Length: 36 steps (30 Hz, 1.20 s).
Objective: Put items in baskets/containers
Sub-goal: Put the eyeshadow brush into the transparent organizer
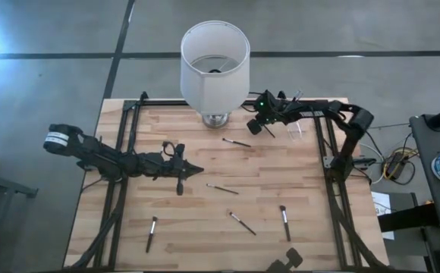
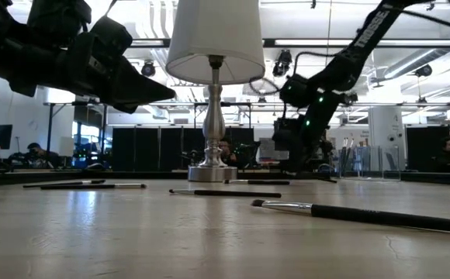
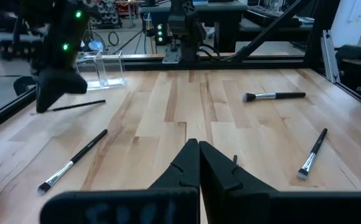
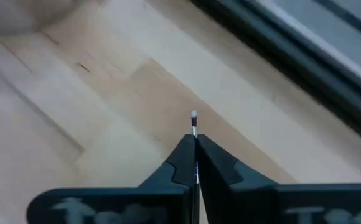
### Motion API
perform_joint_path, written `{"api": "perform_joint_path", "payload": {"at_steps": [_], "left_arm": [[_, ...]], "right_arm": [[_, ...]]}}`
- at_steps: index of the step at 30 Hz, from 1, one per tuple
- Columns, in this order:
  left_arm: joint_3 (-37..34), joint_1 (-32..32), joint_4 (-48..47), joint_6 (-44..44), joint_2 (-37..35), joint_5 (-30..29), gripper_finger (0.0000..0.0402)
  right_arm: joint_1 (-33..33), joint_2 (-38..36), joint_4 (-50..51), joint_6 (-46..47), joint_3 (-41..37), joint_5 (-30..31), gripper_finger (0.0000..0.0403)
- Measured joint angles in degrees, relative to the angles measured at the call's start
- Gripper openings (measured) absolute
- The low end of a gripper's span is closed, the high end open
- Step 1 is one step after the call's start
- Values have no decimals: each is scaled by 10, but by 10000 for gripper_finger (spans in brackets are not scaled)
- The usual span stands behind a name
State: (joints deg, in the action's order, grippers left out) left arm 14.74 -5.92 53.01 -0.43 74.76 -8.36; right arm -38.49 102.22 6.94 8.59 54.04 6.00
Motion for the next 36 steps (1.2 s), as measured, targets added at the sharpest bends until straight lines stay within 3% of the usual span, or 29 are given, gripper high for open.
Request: {"api": "perform_joint_path", "payload": {"at_steps": [6, 14, 19, 24, 29, 36], "left_arm": [[0, 0, -1, 0, 0, 0, 0], [0, 0, -1, 0, 0, 0, 0], [0, 0, -1, 0, 0, 0, 0], [0, 0, -1, 0, 0, 0, 0], [0, 0, 0, 0, 0, 0, 0], [0, 0, 1, 0, 0, 0, 0]], "right_arm": [[24, -97, -63, 13, -85, 17, 8], [77, -286, -169, 39, -231, 61, 8], [85, -409, -168, 43, -289, 107, 8], [85, -499, -162, 45, -321, 112, 8], [86, -499, -119, 73, -324, 51, 8], [85, -371, -89, 78, -266, 38, 26]]}}
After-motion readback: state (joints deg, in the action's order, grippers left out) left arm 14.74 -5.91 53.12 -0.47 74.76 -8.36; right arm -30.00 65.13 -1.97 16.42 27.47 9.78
